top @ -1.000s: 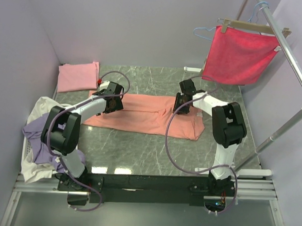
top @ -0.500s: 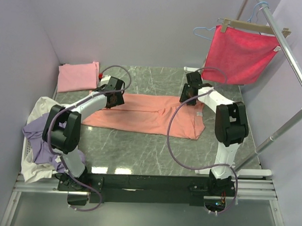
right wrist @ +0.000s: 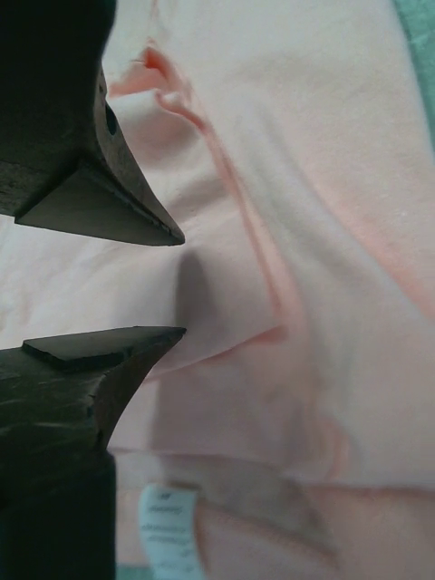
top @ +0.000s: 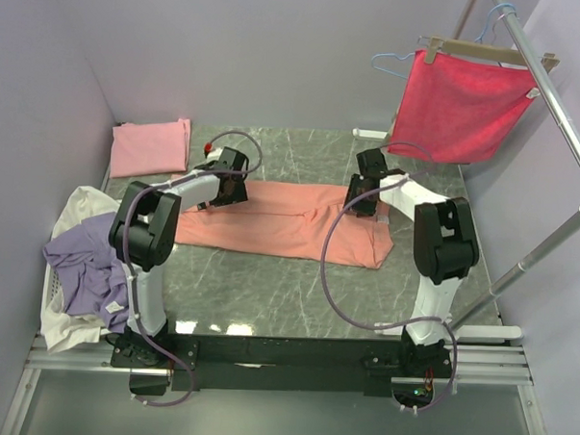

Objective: Fold and stack the t-shirts
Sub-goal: Rotate the tshirt 90 degrees

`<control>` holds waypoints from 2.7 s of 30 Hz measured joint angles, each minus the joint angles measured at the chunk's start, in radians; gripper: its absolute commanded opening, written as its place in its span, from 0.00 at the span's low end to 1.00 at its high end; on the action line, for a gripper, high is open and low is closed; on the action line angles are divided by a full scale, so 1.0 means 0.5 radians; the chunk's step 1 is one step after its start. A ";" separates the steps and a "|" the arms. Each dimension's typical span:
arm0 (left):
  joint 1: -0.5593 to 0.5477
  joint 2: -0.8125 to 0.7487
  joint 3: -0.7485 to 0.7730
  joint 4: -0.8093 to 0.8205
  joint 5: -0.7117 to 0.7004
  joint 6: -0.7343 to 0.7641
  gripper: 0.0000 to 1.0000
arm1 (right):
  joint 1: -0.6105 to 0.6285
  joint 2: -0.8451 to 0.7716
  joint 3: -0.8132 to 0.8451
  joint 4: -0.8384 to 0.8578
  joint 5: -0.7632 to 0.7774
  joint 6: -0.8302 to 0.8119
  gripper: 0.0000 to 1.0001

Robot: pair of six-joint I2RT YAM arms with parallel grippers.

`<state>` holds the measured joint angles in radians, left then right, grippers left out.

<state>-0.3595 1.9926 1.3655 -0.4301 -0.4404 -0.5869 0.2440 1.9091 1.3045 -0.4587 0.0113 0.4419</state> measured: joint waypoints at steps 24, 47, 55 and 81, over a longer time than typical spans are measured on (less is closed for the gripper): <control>-0.821 -0.668 -1.024 0.356 0.015 -0.452 0.99 | 0.182 1.354 2.098 -0.531 -0.456 -0.084 0.55; -0.639 -0.734 -0.116 -0.085 0.246 -0.127 0.99 | 0.146 -0.336 0.868 -0.025 -0.097 -0.249 0.67; -0.528 0.028 0.534 0.240 0.911 0.349 0.99 | 0.243 -0.854 -0.300 0.001 0.016 -0.080 0.66; -0.362 1.277 1.954 0.023 1.846 0.662 0.99 | 0.933 -0.749 -0.598 0.252 -0.718 0.123 0.64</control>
<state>-0.5404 2.6312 2.3425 -0.4187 0.4824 -0.2558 0.7105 1.5345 1.0054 -0.3328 -0.3477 0.5034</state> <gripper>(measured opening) 0.994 0.648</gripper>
